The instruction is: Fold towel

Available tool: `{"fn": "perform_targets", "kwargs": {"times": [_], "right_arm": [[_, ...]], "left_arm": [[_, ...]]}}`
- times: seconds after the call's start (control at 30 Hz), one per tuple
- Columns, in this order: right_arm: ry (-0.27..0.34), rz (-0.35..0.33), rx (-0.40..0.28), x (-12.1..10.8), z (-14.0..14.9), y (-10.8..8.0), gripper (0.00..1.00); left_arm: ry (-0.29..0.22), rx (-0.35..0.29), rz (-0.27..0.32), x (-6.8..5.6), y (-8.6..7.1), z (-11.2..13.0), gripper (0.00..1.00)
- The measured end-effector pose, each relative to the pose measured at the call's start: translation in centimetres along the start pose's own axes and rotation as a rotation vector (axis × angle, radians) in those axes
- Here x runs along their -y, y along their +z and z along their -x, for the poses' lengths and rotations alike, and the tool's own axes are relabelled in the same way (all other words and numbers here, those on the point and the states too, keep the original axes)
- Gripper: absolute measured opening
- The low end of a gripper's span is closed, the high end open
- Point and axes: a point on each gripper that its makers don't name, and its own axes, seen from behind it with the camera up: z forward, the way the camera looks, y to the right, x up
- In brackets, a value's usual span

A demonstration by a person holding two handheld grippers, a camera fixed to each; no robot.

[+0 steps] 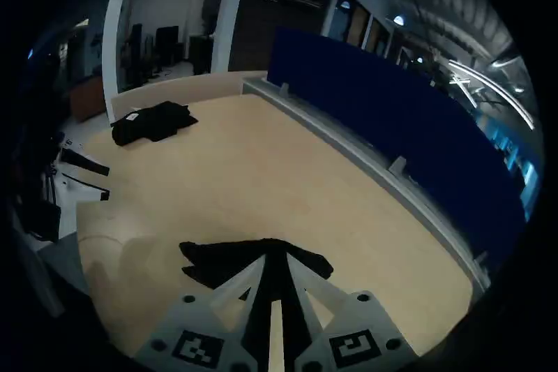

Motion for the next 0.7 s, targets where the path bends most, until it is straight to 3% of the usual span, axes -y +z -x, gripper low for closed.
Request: {"fn": "perform_targets", "kwargs": {"times": [0.3,0.7], "right_arm": [[0.026,0.040,0.004,-3.6,1.5,-2.3,0.06],[0.069,0.122,0.040,-11.6,6.0,-6.7,0.06]], "left_arm": [[0.012,0.003,0.012,-0.9,0.6,-0.4,0.95],[0.036,0.006,0.008,-2.4,1.4,-1.0,0.95]]}}
